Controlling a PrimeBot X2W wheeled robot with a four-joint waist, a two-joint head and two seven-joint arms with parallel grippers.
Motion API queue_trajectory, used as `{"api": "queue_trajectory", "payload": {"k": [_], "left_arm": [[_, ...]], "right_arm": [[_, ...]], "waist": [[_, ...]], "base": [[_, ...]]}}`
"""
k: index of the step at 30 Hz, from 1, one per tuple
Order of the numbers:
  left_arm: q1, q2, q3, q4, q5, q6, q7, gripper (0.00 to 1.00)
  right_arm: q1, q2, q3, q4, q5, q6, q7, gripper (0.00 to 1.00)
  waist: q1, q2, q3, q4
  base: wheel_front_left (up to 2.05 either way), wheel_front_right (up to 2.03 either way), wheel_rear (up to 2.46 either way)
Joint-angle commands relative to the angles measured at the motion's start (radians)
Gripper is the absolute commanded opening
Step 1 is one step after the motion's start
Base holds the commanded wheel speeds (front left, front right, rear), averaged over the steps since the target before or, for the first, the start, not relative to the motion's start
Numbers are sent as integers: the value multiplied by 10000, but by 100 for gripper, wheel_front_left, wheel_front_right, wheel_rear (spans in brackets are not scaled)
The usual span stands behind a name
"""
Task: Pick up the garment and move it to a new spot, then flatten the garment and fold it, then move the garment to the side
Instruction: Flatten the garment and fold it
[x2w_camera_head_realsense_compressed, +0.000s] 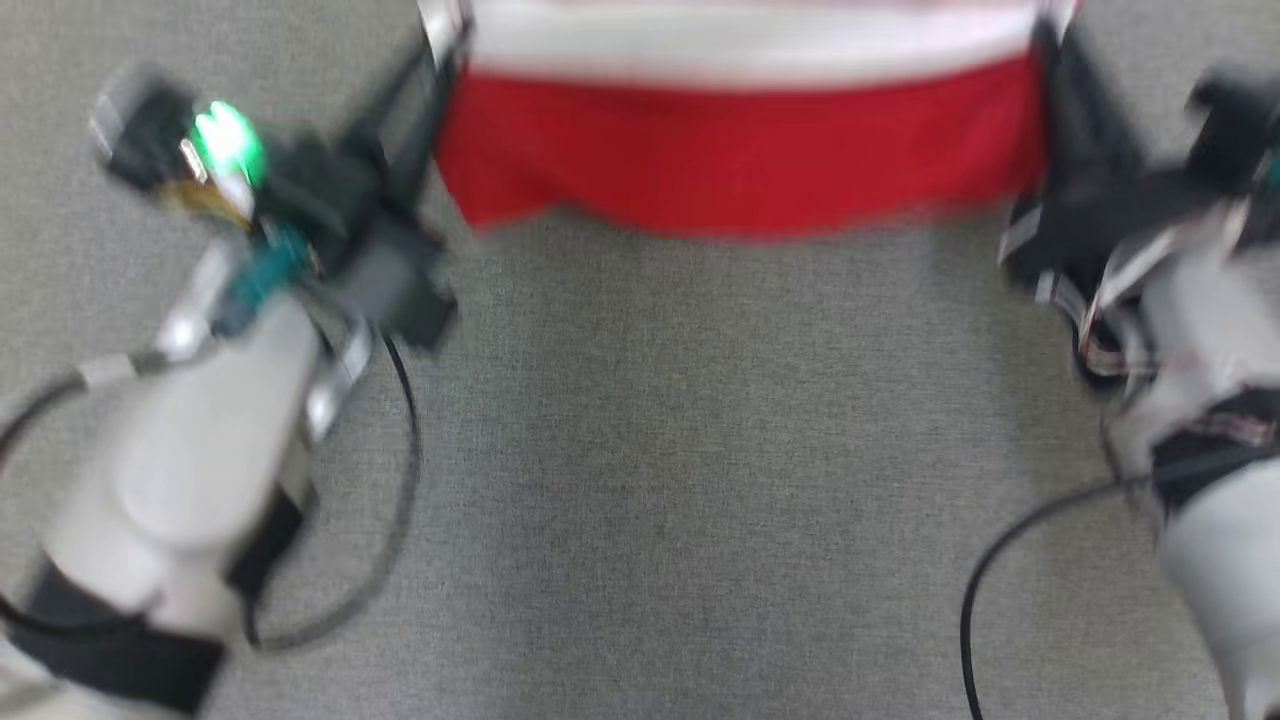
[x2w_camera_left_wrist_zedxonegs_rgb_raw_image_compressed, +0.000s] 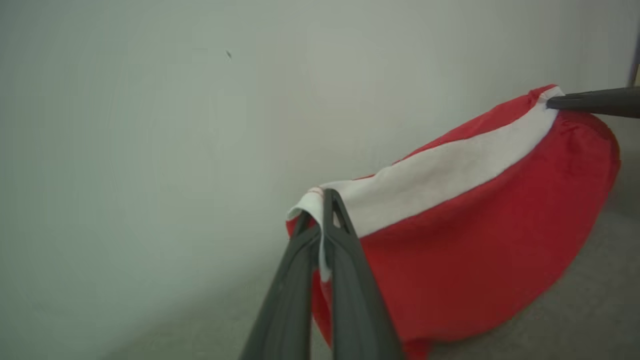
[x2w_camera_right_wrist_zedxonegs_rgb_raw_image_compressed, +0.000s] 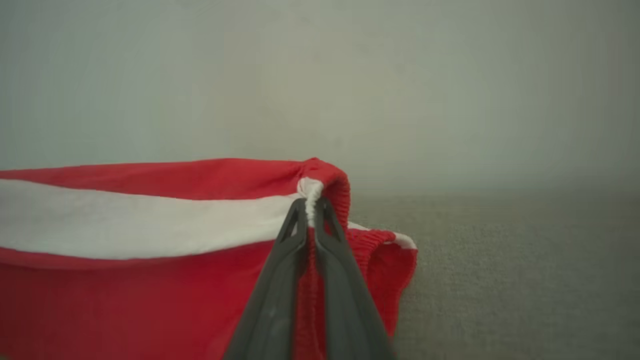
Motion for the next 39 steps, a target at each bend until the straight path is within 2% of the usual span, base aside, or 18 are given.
{"api": "queue_trajectory", "payload": {"k": [1,6,10,15,21,30,39], "left_arm": [[459,-35,158,-61,-109,-37,-6,0],[2496,-597,1014,-349,-244,-286,-6,0],[4002,-917,1394,-300,2,-718,-6,0],[5501,-1374,2125,-226,-71,-1039,-6,0],[6776,-1646,2855,155,-68,-1369,-7,0],[8352,-1884,3111,579,-21,-1462,-7,0],[9375,-1839,2881,838,-397,-1472,-9,0]], "right_arm": [[311,-77,130,-117,244,-9,-8,0],[1941,-416,650,-919,875,-9,-8,0],[3042,-531,747,-1555,1150,-9,-8,0],[4352,-721,870,-2265,839,-9,-6,0],[5665,-735,929,-2644,563,-9,-8,0],[7442,-804,1370,-2332,534,-9,-8,0],[8528,-939,1867,-2068,730,-9,-6,0]], "waist": [[0,-1,-191,-57],[0,-1,-803,-207],[0,-1,-1396,-305],[0,-1,-2114,-419],[0,-1,-2920,-627],[0,-1,-4021,-816],[0,-1,-4470,-838]], "base": [[0,0,0],[0,0,0],[0,0,0],[0,0,0],[0,0,0],[0,0,0],[0,0,0]]}}
